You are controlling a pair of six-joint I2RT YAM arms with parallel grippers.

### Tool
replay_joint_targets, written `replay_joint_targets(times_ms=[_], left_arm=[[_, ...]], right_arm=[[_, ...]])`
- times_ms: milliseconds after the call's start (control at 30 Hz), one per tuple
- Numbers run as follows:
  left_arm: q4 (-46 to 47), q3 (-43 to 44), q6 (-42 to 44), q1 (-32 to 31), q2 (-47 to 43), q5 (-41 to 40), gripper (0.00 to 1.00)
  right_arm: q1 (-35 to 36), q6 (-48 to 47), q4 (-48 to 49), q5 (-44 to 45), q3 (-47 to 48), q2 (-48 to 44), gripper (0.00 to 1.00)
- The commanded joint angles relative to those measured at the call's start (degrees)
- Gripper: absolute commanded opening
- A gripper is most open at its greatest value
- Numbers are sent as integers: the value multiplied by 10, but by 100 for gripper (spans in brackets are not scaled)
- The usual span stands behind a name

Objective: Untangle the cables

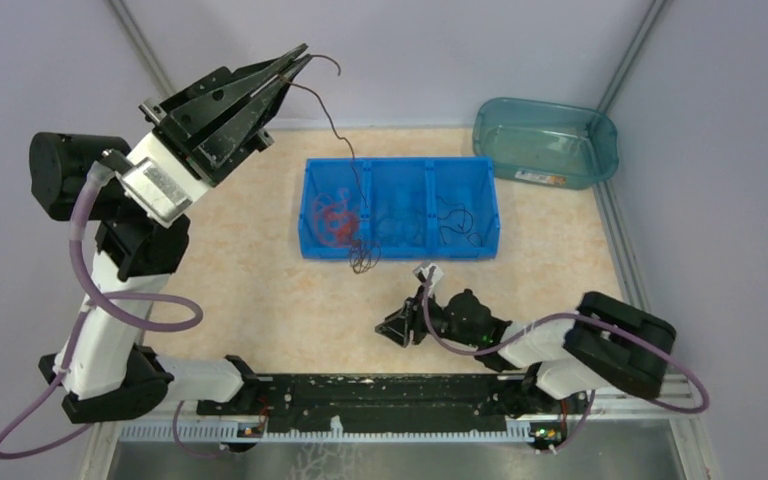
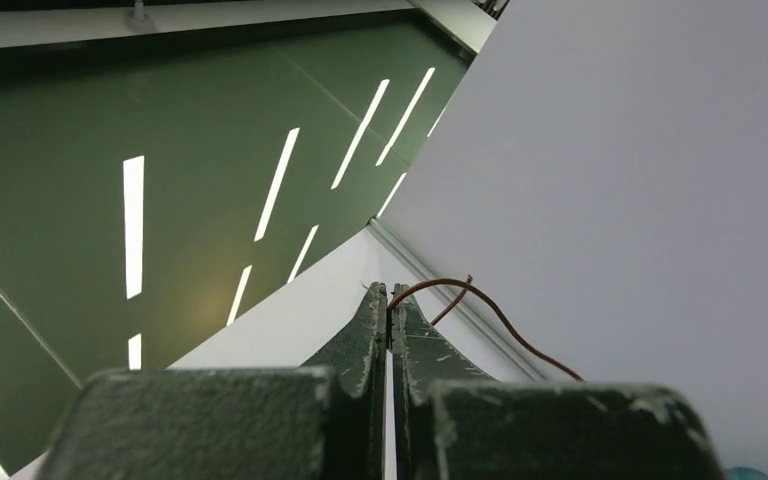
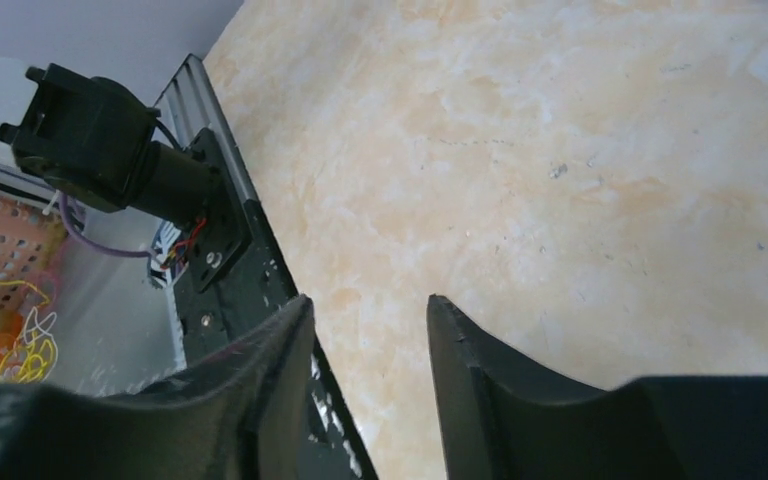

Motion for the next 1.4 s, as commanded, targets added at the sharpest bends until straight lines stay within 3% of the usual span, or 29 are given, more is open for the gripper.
replay_joint_targets(times_ms=[0, 167, 267, 333, 367, 667, 933, 1100, 1367], left_arm=[[-13, -30, 33, 0, -19, 9, 0], [-20, -96, 28, 0, -50, 22, 0], [-20, -113, 17, 0, -54, 25, 0], [-21, -117, 12, -1, -54, 27, 0], [-23, -118, 11, -1, -54, 28, 0], [-28, -115, 2, -3, -49, 32, 0], [-24, -107, 7, -6, -42, 34, 0], [-19, -105, 14, -9, -39, 34, 0], [-18, -104, 22, -11, -42, 36, 0]], right_arm=[[5, -17, -28, 54, -19, -137, 51], [5, -68, -201, 71, 34, -330, 64], [5, -104, -223, 36, 76, -372, 80], [5, -112, -211, 14, 94, -378, 98], [6, -114, -201, -3, 105, -372, 99], [6, -94, -64, -138, 195, -240, 97], [8, -30, 16, -180, 226, -134, 81], [11, -49, -37, -121, 208, -148, 76], [10, -114, -171, 15, 139, -258, 79]])
